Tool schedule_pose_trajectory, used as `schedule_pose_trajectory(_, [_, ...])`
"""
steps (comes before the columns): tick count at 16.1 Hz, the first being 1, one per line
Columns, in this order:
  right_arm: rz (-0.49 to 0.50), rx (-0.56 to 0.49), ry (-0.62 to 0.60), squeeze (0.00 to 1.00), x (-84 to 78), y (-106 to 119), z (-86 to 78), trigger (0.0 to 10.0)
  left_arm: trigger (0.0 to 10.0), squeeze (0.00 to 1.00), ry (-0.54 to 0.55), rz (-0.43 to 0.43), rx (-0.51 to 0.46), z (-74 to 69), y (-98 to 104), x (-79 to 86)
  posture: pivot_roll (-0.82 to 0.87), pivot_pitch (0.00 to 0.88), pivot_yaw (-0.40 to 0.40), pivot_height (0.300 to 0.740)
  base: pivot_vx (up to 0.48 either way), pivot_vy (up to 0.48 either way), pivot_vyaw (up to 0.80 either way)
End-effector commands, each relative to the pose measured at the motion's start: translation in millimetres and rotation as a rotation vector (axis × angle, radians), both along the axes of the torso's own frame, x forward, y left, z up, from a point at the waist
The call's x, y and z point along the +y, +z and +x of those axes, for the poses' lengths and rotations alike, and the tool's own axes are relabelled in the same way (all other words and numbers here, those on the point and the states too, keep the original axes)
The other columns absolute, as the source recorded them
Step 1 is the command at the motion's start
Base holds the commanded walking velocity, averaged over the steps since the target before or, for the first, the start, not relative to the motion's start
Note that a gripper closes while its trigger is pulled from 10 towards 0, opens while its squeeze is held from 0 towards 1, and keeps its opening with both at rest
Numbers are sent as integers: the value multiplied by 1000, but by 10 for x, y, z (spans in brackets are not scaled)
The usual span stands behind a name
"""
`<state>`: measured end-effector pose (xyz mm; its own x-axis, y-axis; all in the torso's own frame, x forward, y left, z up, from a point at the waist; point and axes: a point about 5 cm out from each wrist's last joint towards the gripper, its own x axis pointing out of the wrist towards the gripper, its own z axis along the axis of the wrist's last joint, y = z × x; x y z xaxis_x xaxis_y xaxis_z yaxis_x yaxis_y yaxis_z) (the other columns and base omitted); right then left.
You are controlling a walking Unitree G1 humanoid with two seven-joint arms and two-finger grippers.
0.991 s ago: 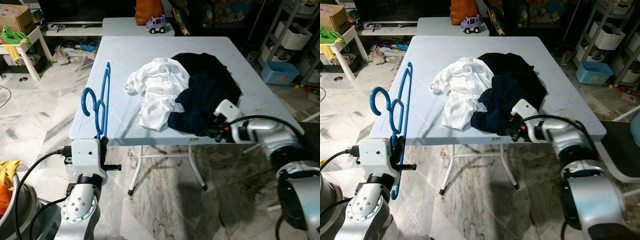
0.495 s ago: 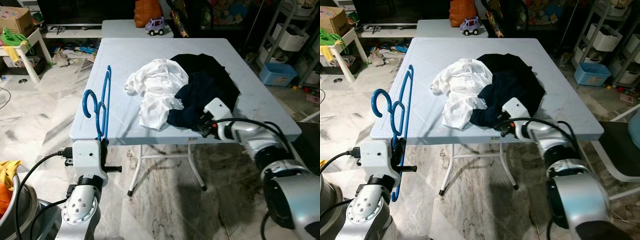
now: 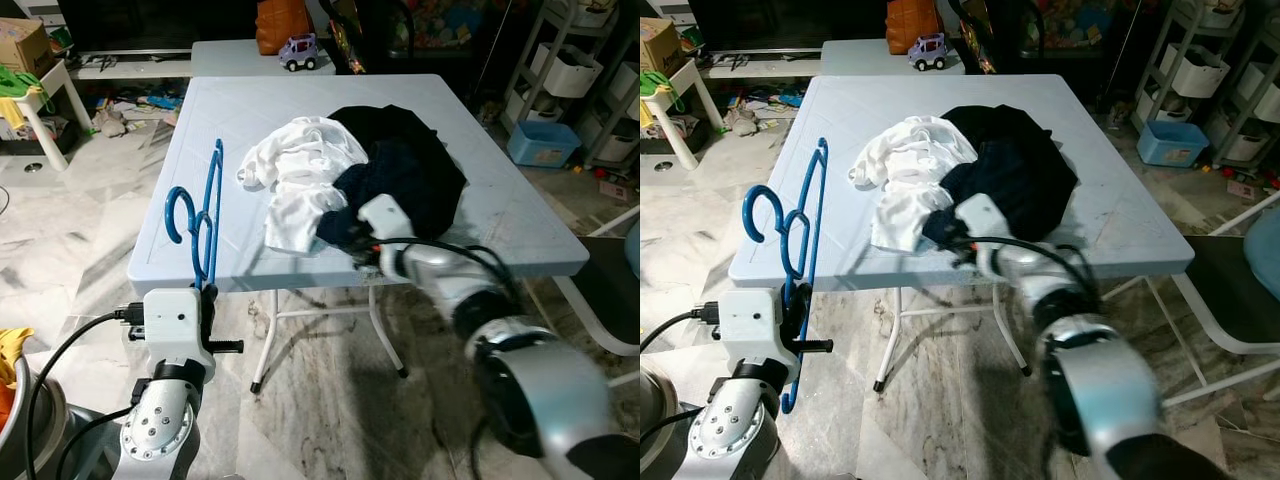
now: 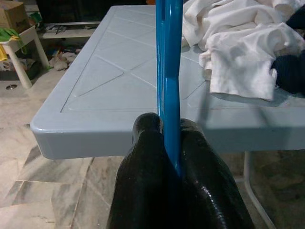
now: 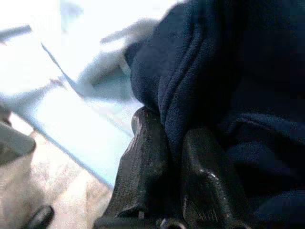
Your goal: Hang hanger
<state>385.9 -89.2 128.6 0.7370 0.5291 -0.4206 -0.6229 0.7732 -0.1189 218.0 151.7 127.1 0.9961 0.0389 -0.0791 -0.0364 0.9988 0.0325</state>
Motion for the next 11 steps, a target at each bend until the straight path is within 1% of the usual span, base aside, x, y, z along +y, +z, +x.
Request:
schedule_pose_trajectory(1, [18,-19,-18,0,108,106,42,10000,10000,0,4,12,-18,-25,63,-5,165,80,-58,740,0,0,0])
schedule_pose_trajectory(4, [26,-45,-71,0,231,164,64,10000,10000,0,9,15,-12,-53,67,0,179,89,-63,740,0,0,0])
schedule_pose_trajectory(5, [6,-59,-91,0,232,165,70,10000,10000,0,13,16,-9,-64,67,3,182,92,-64,740,0,0,0])
schedule_pose_trajectory(6, [8,-53,-100,0,225,150,66,10000,10000,0,15,17,-7,-71,65,6,186,96,-66,740,0,0,0])
schedule_pose_trajectory(9, [-98,-33,-120,0,79,13,39,10000,10000,0,22,19,-4,-85,67,14,191,98,-69,740,0,0,0])
schedule_pose_trajectory(11, [-166,-20,-176,0,-100,-71,30,10000,10000,0,25,18,-2,-92,72,13,187,101,-74,740,0,0,0])
